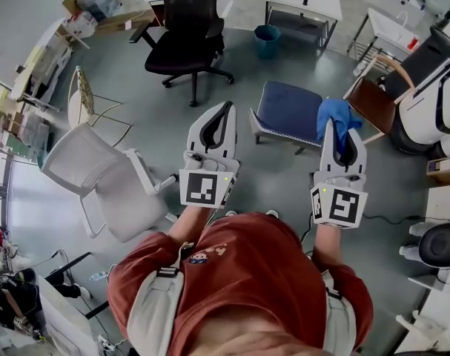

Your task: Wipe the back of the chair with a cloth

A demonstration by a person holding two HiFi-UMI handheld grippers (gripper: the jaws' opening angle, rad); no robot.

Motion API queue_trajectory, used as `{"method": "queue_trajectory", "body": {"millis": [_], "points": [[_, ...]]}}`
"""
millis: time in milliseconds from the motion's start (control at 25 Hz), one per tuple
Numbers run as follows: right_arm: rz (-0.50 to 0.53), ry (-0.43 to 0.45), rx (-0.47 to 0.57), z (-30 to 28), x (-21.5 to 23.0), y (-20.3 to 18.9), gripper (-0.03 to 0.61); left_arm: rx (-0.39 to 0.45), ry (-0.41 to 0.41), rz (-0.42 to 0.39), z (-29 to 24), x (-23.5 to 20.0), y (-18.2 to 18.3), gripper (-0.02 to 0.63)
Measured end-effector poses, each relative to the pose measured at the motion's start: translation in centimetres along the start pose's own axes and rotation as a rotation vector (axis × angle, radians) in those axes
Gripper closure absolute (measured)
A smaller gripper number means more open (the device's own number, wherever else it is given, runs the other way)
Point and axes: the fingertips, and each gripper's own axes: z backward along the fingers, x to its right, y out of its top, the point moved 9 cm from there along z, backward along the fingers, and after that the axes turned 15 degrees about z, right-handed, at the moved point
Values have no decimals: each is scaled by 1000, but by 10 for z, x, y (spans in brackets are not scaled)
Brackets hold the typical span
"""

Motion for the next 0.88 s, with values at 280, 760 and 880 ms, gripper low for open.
{"method": "queue_trajectory", "body": {"millis": [280,760,880], "points": [[12,-2,-12,5,2,0,528,24,-8,26,-1,7,-1,600],[17,14,-33,10,2,1,529,-9,0,41,-3,14,1,600],[19,17,-36,11,2,0,528,-14,-1,39,-2,17,-1,600]]}}
